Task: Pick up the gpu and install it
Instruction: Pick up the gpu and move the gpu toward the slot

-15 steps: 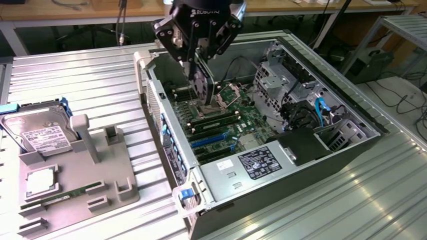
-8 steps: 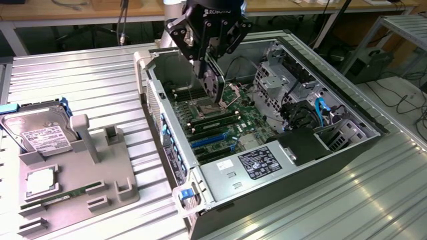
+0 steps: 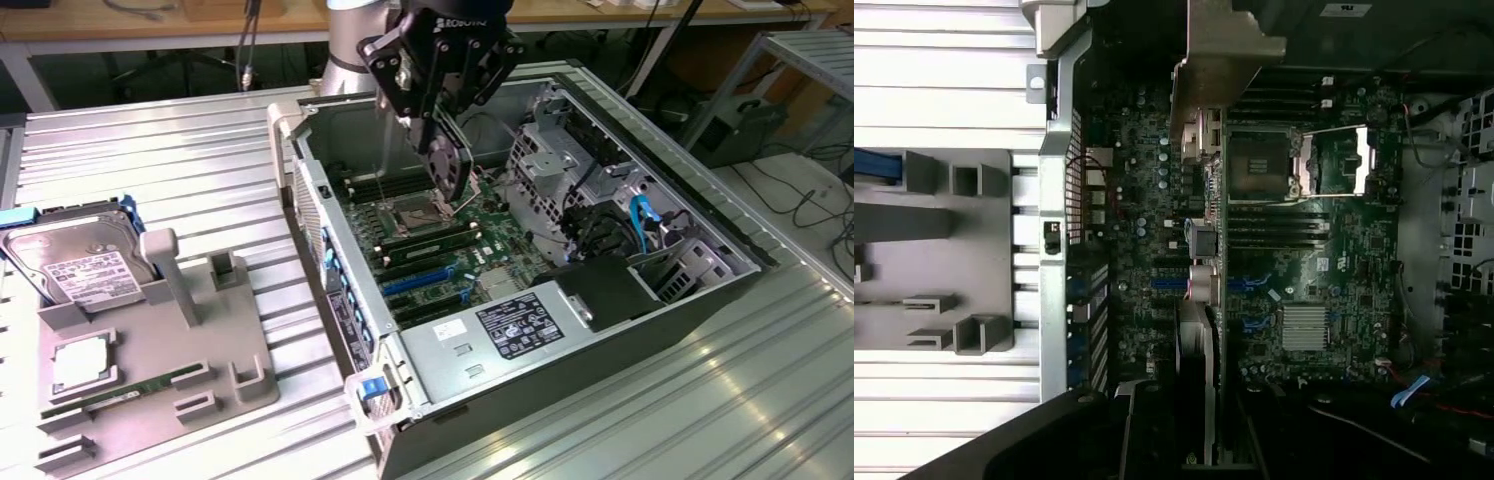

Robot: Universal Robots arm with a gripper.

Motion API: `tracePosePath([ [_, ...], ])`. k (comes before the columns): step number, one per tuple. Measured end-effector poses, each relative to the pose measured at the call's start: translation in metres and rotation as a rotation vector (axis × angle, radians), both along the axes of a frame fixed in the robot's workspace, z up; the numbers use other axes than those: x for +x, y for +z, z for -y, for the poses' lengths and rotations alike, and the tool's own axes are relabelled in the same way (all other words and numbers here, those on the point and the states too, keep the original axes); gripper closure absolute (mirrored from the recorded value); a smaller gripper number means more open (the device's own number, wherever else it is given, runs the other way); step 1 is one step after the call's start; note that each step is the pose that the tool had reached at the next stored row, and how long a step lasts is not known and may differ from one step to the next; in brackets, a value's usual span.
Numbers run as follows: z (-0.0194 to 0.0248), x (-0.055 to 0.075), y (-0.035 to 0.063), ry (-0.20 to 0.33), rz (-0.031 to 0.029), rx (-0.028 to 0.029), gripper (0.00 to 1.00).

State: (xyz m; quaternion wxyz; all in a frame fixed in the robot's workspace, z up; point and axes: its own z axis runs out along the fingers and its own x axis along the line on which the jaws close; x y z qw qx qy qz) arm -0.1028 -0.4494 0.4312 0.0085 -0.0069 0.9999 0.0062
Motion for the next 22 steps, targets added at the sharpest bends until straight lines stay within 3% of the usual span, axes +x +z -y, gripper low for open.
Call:
tracePosePath([
  [17,0.0,0.048,-0.0005,0.0,0.0,0.0,0.73],
  [19,0.0,0.062,-0.0006,0.0,0.0,0.0001,0.73],
  [22,0.0,0.07,-0.0007,0.0,0.0,0.0,0.73],
])
